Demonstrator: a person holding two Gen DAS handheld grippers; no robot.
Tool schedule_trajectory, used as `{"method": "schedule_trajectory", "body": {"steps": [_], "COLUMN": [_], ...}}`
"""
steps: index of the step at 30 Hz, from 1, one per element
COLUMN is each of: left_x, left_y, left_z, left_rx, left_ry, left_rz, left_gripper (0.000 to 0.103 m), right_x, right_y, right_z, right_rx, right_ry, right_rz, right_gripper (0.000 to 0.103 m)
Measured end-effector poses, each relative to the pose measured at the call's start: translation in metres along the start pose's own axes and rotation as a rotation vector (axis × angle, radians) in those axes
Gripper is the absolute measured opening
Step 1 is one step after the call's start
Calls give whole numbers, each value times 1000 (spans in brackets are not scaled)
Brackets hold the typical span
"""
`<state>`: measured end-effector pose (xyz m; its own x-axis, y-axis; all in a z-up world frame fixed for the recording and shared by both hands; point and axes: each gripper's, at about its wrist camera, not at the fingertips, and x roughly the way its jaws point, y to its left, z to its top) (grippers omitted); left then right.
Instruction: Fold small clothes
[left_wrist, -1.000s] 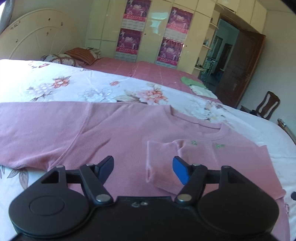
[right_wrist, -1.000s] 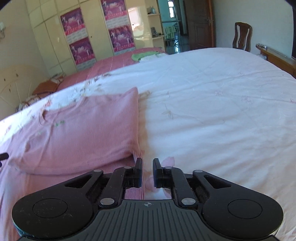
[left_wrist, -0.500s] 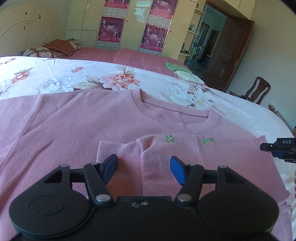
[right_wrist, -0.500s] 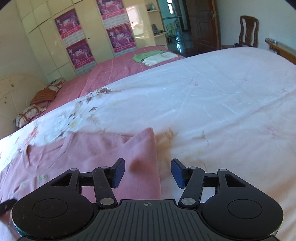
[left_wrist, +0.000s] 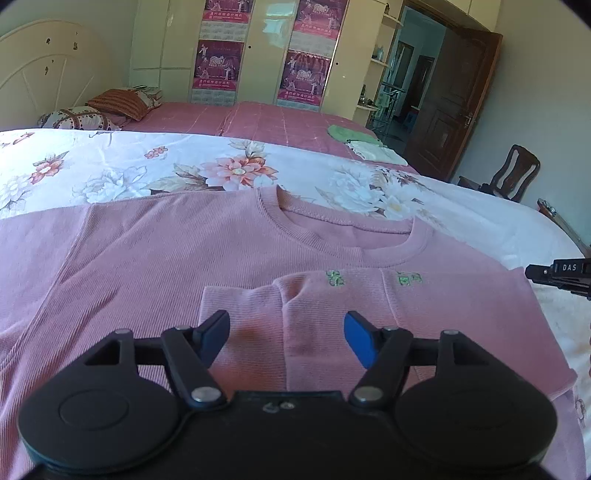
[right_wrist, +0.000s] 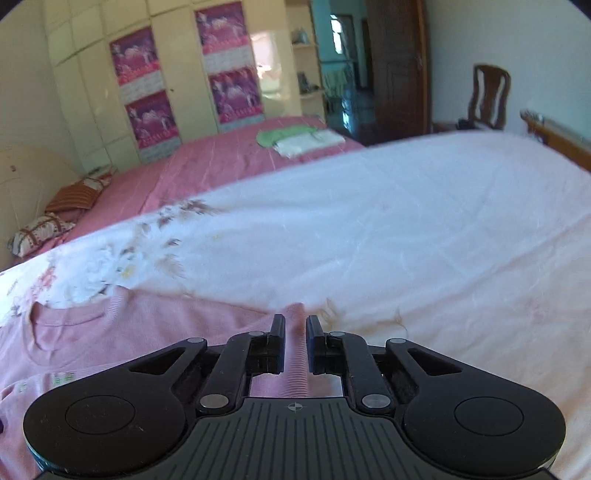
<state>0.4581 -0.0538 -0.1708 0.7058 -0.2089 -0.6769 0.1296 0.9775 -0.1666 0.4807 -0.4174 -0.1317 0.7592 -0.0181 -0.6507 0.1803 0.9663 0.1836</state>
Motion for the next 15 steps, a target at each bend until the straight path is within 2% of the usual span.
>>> {"method": "schedule_trajectory", "body": {"steps": [2, 4, 6, 7, 9, 11, 12, 13, 15], "left_x": [11, 11, 4, -1, -14, -21, -25, -30, -44], "left_y": [1, -1, 0, 2, 7, 11, 14, 18, 27], "left_z": [-3, -4, -1, 0, -1, -2, -3, -5, -9], "left_rx": [7, 43, 28, 8, -31, -43, -49, -57, -75], "left_ry": [33, 22, 36, 36, 24, 33, 46, 58, 72], "left_rz": [12, 26, 12, -2, 3, 9, 11, 16, 21], "left_gripper": [70, 71, 72, 81, 87, 88, 88, 88, 88], "right_x": [4, 21, 18, 11, -6, -21, -29, -36, -47], "right_y": [17, 19, 20, 23, 33, 50, 58, 72, 92], "right_z": [-5, -13, -13, -11, -13, -21, -26, -33, -48], "right_rx": [-69, -102, -105, -100, -103, -133, -156, -196, -260], "right_ry": [20, 106, 106, 105, 83, 76, 68, 57, 57], "right_rz": [0, -37, -44, -40, 21, 66, 89, 112, 142], "right_gripper": [11, 11, 11, 11, 13, 36, 60, 66, 66]}}
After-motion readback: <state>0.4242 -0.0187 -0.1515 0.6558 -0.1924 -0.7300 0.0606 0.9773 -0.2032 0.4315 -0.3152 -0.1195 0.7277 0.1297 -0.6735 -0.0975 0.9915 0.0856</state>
